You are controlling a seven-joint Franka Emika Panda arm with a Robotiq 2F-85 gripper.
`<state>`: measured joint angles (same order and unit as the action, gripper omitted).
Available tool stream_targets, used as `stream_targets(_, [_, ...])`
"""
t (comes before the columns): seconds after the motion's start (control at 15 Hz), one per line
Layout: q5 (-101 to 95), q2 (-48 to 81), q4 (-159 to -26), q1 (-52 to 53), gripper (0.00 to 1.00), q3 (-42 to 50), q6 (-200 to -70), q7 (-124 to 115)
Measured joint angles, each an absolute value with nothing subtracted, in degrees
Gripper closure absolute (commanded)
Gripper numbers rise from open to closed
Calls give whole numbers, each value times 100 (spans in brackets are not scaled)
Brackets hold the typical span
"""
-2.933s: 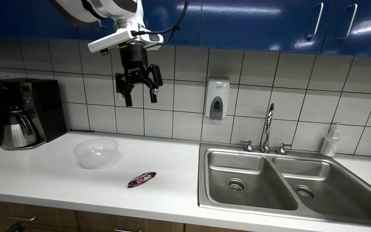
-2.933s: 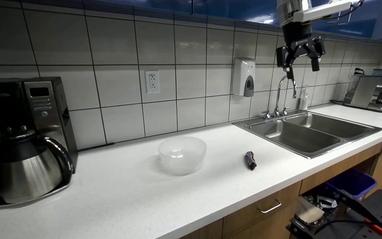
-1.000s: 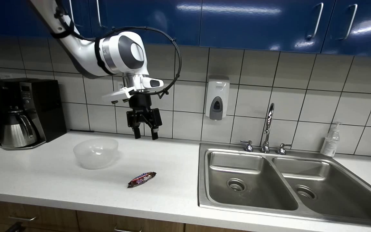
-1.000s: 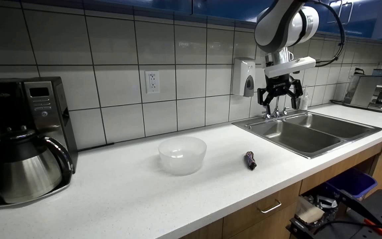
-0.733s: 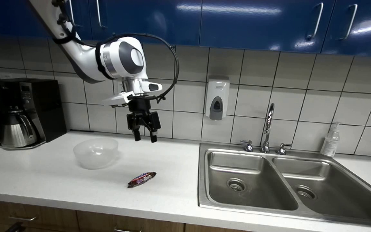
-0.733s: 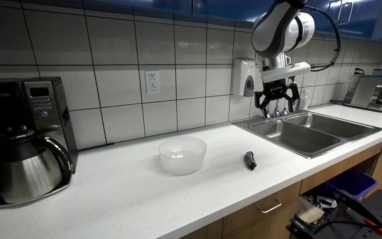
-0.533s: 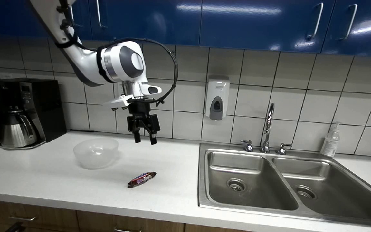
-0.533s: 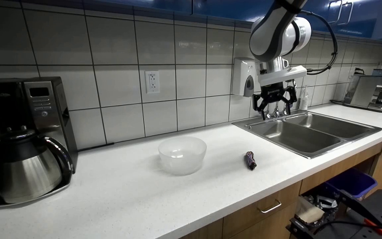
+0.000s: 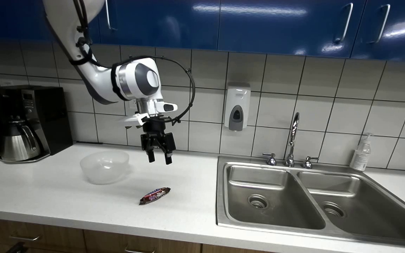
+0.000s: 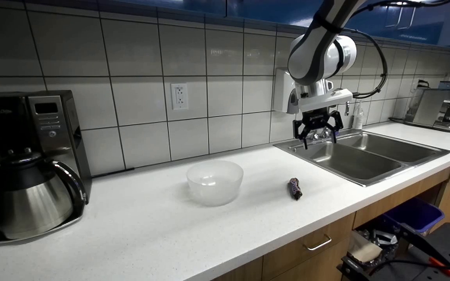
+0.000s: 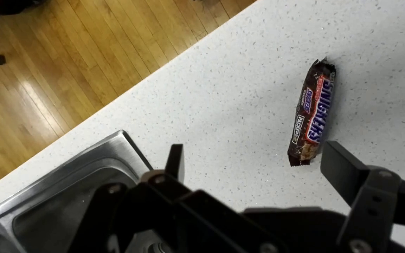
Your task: Place the snickers bar in the bowl
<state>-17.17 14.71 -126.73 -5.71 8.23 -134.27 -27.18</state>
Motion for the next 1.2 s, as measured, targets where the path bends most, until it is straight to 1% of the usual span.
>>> stream_targets(1.2, [-965, 2574, -11938, -385, 0, 844, -13666, -2713])
